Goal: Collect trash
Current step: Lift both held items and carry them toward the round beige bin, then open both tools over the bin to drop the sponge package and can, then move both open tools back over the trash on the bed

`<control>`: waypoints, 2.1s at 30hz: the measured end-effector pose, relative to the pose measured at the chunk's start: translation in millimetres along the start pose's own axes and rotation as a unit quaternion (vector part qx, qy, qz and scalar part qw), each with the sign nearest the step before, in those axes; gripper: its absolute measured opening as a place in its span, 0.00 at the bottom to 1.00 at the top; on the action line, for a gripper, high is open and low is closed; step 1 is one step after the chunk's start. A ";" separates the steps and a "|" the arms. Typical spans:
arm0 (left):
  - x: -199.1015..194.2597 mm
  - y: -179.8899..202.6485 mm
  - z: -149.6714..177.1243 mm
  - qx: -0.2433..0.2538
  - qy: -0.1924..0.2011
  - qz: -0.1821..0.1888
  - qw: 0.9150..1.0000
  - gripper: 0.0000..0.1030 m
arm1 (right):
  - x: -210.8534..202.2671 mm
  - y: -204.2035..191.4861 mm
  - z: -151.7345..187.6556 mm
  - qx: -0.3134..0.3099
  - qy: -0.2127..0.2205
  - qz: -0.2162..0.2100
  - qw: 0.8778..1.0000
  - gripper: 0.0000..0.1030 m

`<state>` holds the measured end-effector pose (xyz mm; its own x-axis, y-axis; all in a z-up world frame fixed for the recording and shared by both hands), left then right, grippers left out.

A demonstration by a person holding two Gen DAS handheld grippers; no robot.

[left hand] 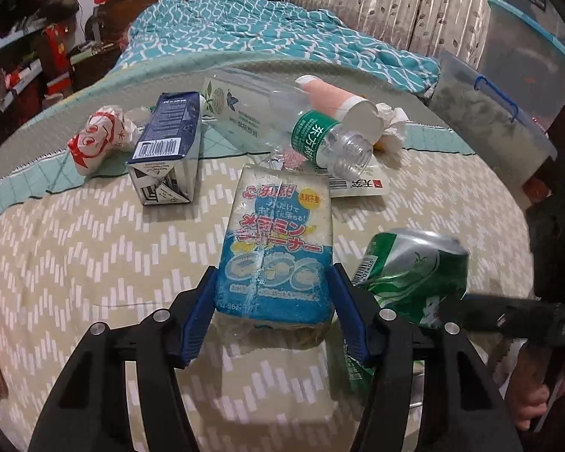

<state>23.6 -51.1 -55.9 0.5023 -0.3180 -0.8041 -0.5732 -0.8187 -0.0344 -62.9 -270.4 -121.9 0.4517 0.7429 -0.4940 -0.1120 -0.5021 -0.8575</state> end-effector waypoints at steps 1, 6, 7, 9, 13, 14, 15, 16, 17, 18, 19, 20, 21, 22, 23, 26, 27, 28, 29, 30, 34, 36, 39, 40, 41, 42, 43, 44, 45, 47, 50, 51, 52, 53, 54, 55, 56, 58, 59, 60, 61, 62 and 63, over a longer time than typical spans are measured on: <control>0.0 -1.5 -0.5 -0.006 -0.004 0.004 1.000 0.57 | 0.7 -1.8 0.0 0.000 -0.003 -0.013 1.000 0.47; 10.2 -6.6 0.7 -0.023 -0.026 -0.005 0.999 0.75 | 12.8 -16.1 7.8 -0.032 -0.016 -0.006 0.999 0.25; 12.4 -5.2 0.7 -0.023 -0.029 -0.002 0.999 0.75 | 18.0 -22.6 10.0 -0.032 -0.021 -0.007 0.999 0.22; 20.5 2.2 1.1 -0.010 -0.047 -0.012 0.999 0.67 | 14.7 -28.9 10.7 -0.036 -0.005 0.002 0.999 0.22; 17.3 11.0 -4.2 0.005 -0.041 -0.001 0.999 0.55 | -33.9 -17.3 -3.0 -0.009 0.062 -0.011 0.998 0.18; 15.3 11.9 -4.8 0.006 -0.040 0.001 0.999 0.54 | -48.8 -12.6 -6.5 -0.002 0.081 -0.008 0.997 0.18; 10.9 15.4 -6.3 0.014 -0.037 0.000 0.999 0.54 | -63.4 -8.9 -9.3 0.004 0.100 -0.007 0.995 0.18; 7.6 18.9 -6.6 0.020 -0.035 0.004 0.999 0.54 | -76.8 -4.8 -11.8 0.007 0.116 -0.004 0.993 0.18; 1.8 24.8 -7.5 0.028 -0.032 0.016 0.999 0.54 | -91.3 -0.2 -14.0 0.010 0.135 0.002 0.991 0.18; -4.3 32.3 -8.6 0.037 -0.028 0.035 0.998 0.54 | -104.7 5.8 -16.2 0.015 0.152 0.005 0.988 0.18; -9.0 39.6 -7.8 0.047 -0.025 0.049 0.997 0.54 | -115.4 10.1 -19.3 0.022 0.165 0.005 0.986 0.18; -12.6 49.0 -8.3 0.061 -0.025 0.062 0.996 0.54 | -125.8 15.6 -21.1 0.029 0.178 0.005 0.984 0.18; -15.4 58.0 -9.6 0.076 -0.026 0.073 0.994 0.55 | -133.6 20.9 -25.3 0.035 0.187 0.007 0.982 0.18; -16.9 69.7 -12.3 0.092 -0.029 0.082 0.992 0.55 | -143.4 29.0 -26.1 0.042 0.198 0.012 0.979 0.18; -16.9 82.1 -17.4 0.107 -0.031 0.094 0.989 0.55 | -154.3 38.2 -26.6 0.048 0.210 0.015 0.976 0.18; -9.9 121.9 -46.5 0.150 -0.024 0.131 0.980 0.55 | -189.7 56.6 -35.1 0.070 0.254 0.018 0.964 0.18; -4.8 139.6 -61.3 0.169 -0.019 0.142 0.975 0.55 | -206.5 65.2 -38.6 0.075 0.276 0.023 0.958 0.18; -0.2 154.7 -72.3 0.183 -0.015 0.152 0.971 0.55 | -224.0 77.6 -39.9 0.080 0.297 0.029 0.951 0.18; 6.6 177.2 -88.6 0.203 -0.009 0.172 0.964 0.55 | -244.4 87.8 -42.4 0.090 0.323 0.039 0.941 0.18; 15.2 202.4 -105.4 0.226 -0.005 0.190 0.955 0.55 | -267.9 101.8 -44.1 0.102 0.348 0.047 0.931 0.18; 53.7 301.9 -156.5 0.303 -0.008 0.241 0.922 0.55 | -343.4 143.6 -53.3 0.152 0.431 0.080 0.886 0.18; 77.0 341.4 -181.1 0.320 -0.018 0.262 0.910 0.56 | -369.4 160.4 -61.8 0.168 0.453 0.106 0.869 0.18; 109.9 397.1 -212.1 0.332 -0.022 0.281 0.900 0.58 | -389.8 178.4 -78.0 0.183 0.464 0.143 0.855 0.21; 121.6 417.7 -223.5 0.332 -0.020 0.293 0.896 0.59 | -396.1 188.4 -80.7 0.186 0.468 0.149 0.851 0.22; 129.4 428.8 -230.5 0.333 -0.018 0.296 0.895 0.67 | -399.7 194.1 -82.8 0.192 0.472 0.153 0.847 0.33; 137.4 434.8 -236.4 0.333 -0.018 0.293 0.896 0.71 | -403.9 197.1 -87.1 0.201 0.482 0.153 0.839 0.49; 147.0 444.9 -241.6 0.333 -0.017 0.279 0.900 0.72 | -408.2 198.5 -82.4 0.206 0.498 0.151 0.829 0.84; 148.4 449.7 -243.9 0.332 -0.019 0.274 0.902 0.72 | -412.6 195.3 -79.6 0.202 0.520 0.151 0.816 0.90; 152.9 450.8 -245.4 0.326 -0.026 0.270 0.905 0.72 | -416.7 198.3 -66.7 0.192 0.525 0.155 0.814 0.89; 149.4 439.9 -243.8 0.310 -0.030 0.272 0.910 0.72 | -420.9 187.9 -68.0 0.173 0.527 0.164 0.815 0.83; 125.2 405.8 -236.7 0.283 -0.015 0.276 0.918 0.72 | -423.1 174.9 -67.5 0.146 0.533 0.138 0.822 0.76; 112.3 385.3 -228.0 0.270 -0.006 0.288 0.919 0.72 | -416.8 166.0 -66.5 0.133 0.526 0.135 0.829 0.73; 104.4 370.4 -220.8 0.266 -0.001 0.292 0.919 0.72 | -410.3 158.4 -68.4 0.121 0.517 0.135 0.837 0.67; 94.7 349.5 -209.7 0.263 0.005 0.291 0.920 0.72 | -400.6 149.5 -72.5 0.107 0.502 0.135 0.848 0.60; 85.3 326.9 -197.4 0.258 0.010 0.288 0.922 0.72 | -391.3 138.4 -76.7 0.098 0.487 0.134 0.858 0.57; 78.6 311.9 -188.8 0.254 0.013 0.286 0.924 0.72 | -377.8 128.3 -82.2 0.088 0.465 0.130 0.871 0.51; 70.4 288.3 -175.4 0.247 0.014 0.280 0.928 0.72 | -363.9 122.5 -87.4 0.080 0.445 0.127 0.883 0.47; 58.0 242.2 -150.0 0.230 0.009 0.262 0.937 0.72 | -330.9 103.4 -101.3 0.060 0.400 0.120 0.906 0.45; 54.5 223.5 -140.6 0.221 0.005 0.249 0.943 0.72 | -311.6 91.9 -108.1 0.047 0.379 0.119 0.917 0.45; 48.7 199.4 -130.7 0.209 0.001 0.229 0.951 0.71 | -291.3 80.3 -114.7 0.033 0.357 0.120 0.926 0.45; 44.4 176.9 -124.5 0.194 0.001 0.213 0.958 0.71 | -272.7 69.8 -120.1 0.021 0.338 0.121 0.933 0.47; 39.7 156.0 -121.5 0.175 0.001 0.202 0.964 0.71 | -250.4 57.5 -126.2 0.006 0.318 0.123 0.940 0.47; 37.1 138.7 -120.3 0.157 0.002 0.193 0.968 0.72 | -228.4 47.4 -132.4 -0.005 0.299 0.126 0.946 0.49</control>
<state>40.6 -234.0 -19.1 0.2122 -0.5738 -0.7911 -0.8875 -0.4519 0.0897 -54.2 -522.5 -30.7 0.8324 0.2166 -0.5100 -0.2758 -0.6364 -0.7204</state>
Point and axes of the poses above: each gripper's, at about its wrist camera, not at the fingertips, and x roughly the way its jaws point, y to its right, z to its underside, the point moved 2 cm from there along x, roughly the way its jaws point, and after that the axes turned 14 degrees about x, right-handed, at the moved point
